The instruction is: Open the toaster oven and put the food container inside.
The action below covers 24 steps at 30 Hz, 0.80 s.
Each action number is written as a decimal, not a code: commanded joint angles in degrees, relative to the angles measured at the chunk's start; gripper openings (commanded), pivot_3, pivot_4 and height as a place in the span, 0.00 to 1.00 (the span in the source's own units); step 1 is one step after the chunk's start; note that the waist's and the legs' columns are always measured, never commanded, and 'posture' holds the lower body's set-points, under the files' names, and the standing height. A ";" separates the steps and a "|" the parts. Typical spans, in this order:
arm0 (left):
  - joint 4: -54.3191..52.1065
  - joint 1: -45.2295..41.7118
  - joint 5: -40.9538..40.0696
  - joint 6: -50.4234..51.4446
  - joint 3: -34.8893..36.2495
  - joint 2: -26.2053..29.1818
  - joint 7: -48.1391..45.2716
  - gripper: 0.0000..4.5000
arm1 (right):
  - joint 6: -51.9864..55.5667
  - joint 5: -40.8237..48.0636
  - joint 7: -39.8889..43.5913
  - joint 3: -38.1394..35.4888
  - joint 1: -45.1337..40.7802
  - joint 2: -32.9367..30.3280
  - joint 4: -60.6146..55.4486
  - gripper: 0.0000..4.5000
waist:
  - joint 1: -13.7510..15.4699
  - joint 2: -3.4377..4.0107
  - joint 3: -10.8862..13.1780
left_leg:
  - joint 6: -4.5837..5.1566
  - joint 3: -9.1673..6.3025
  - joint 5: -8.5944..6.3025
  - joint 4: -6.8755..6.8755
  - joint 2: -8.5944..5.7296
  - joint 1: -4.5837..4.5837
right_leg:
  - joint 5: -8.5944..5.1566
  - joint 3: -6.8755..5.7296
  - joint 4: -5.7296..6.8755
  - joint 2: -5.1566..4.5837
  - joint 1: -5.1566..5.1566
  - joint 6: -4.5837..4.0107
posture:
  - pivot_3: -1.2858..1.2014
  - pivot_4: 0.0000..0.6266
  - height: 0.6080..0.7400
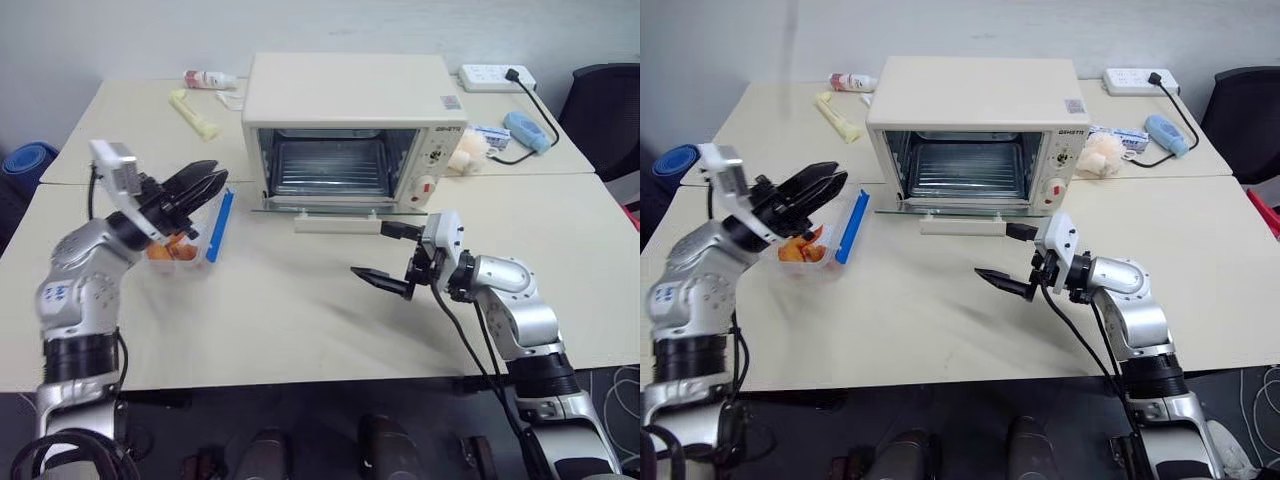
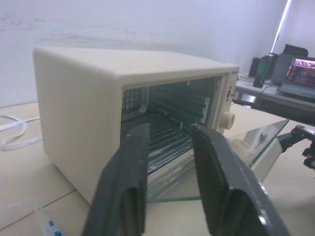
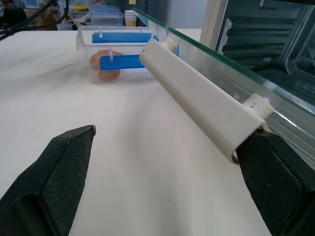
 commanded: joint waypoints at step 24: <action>-3.82 0.32 24.28 8.37 -21.57 -2.86 -1.37 0.01 | -10.79 4.72 -1.66 -17.13 24.14 -9.20 -9.97 1.00 | 1.68 -0.05 0.03 | 0.07 0.16 0.03 0.08 -0.01 0.08 | 0.06 0.04 0.02 -0.05 0.09 0.10 | 0.52 0.24 1.00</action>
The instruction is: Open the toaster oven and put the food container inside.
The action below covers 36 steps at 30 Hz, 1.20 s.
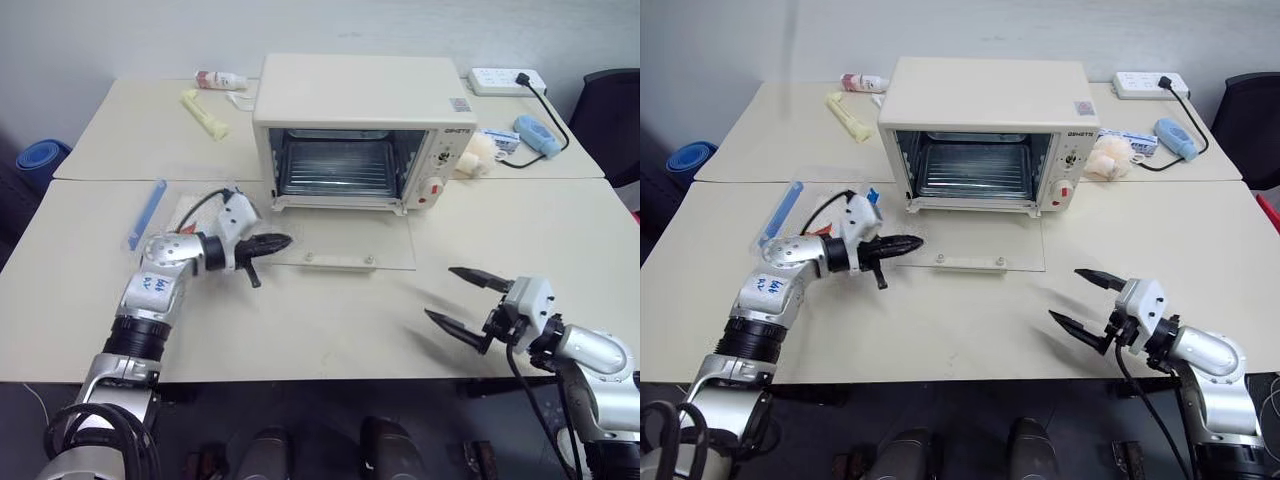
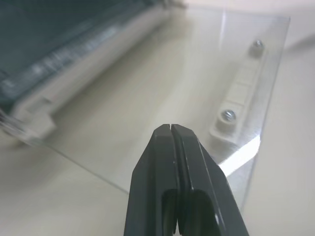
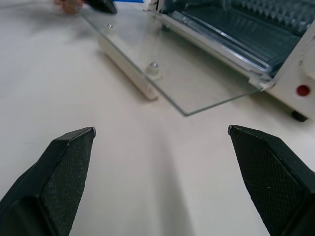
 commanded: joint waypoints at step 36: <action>-46.51 34.72 -56.62 44.78 53.99 -9.61 66.52 1.00 | -0.63 5.45 7.46 8.60 -19.68 4.57 1.65 1.00 | 1.26 -0.10 -0.04 | -0.06 -0.73 -0.08 0.06 0.05 0.10 | -0.01 0.05 0.01 -0.04 0.14 -0.09 | 0.52 0.24 1.00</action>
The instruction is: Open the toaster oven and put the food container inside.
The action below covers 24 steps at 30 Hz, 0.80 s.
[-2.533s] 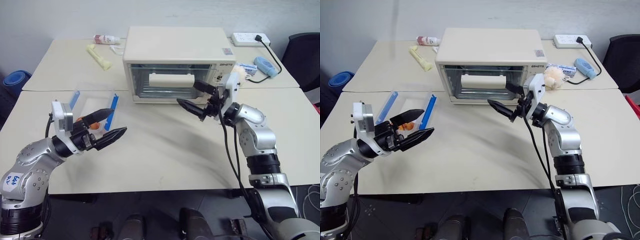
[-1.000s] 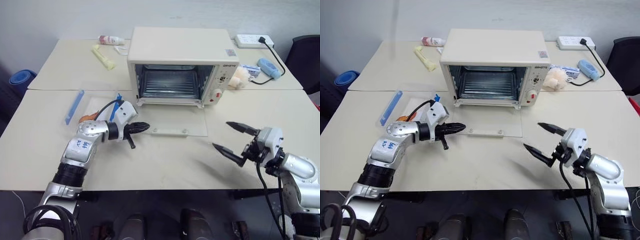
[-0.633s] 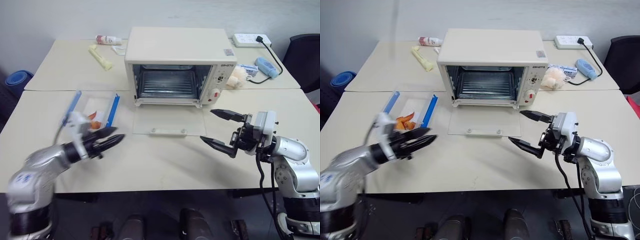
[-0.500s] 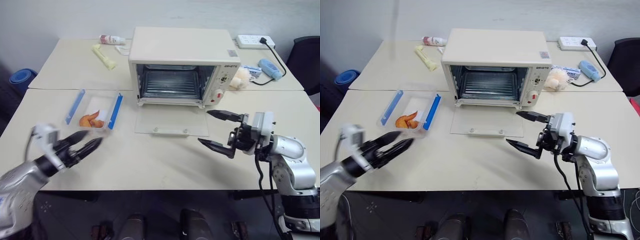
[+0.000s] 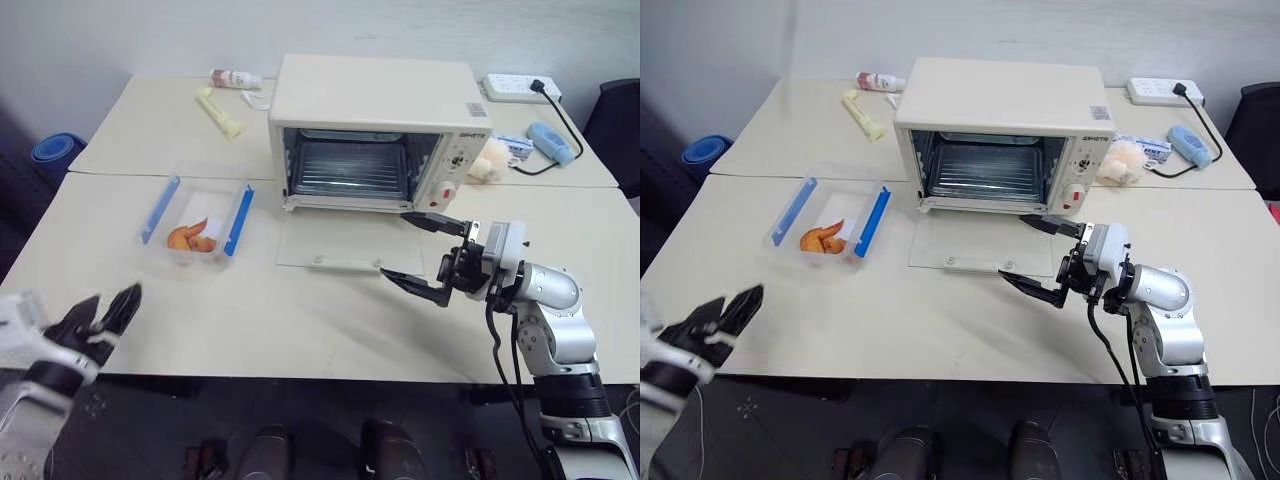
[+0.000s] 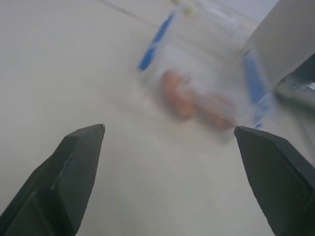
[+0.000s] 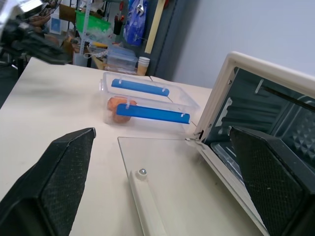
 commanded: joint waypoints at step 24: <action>21.82 -18.21 -26.35 -6.72 -14.51 12.10 52.22 0.28 | -2.20 -0.42 -2.03 -1.40 6.60 -1.08 -2.53 1.00 | -1.24 0.00 0.00 | -0.11 0.54 -0.02 -0.17 -0.02 0.30 | -0.02 0.20 0.02 0.09 0.03 -0.02 | 0.52 0.24 1.00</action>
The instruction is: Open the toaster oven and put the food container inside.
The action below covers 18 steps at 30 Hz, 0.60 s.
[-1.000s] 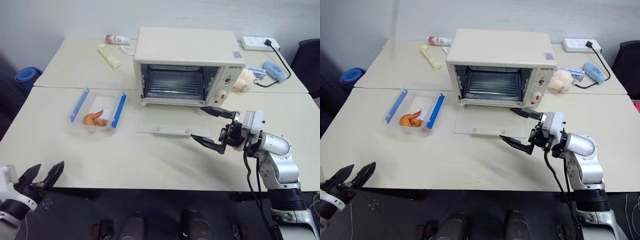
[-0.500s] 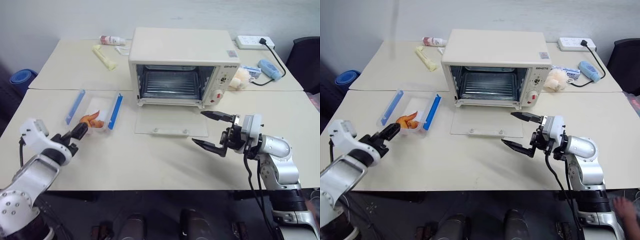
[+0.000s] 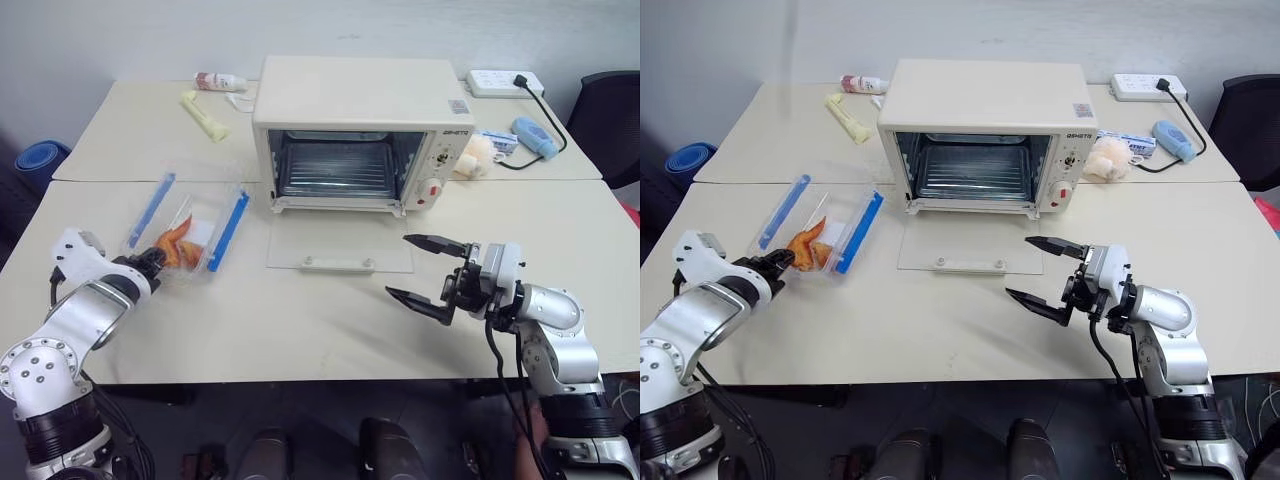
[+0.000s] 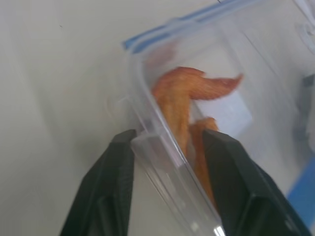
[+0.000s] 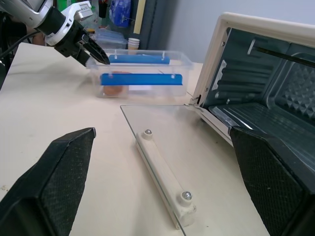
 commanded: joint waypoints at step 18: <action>11.92 -13.59 -4.39 18.04 -8.59 28.88 -22.92 0.05 | -1.30 0.21 -1.12 -3.25 2.36 -2.61 -1.26 1.00 | 0.76 -0.22 0.12 | -0.01 0.16 -0.01 -0.02 -0.02 -0.07 | -0.01 0.00 -0.06 0.01 -0.03 -0.01 | 0.52 0.24 1.00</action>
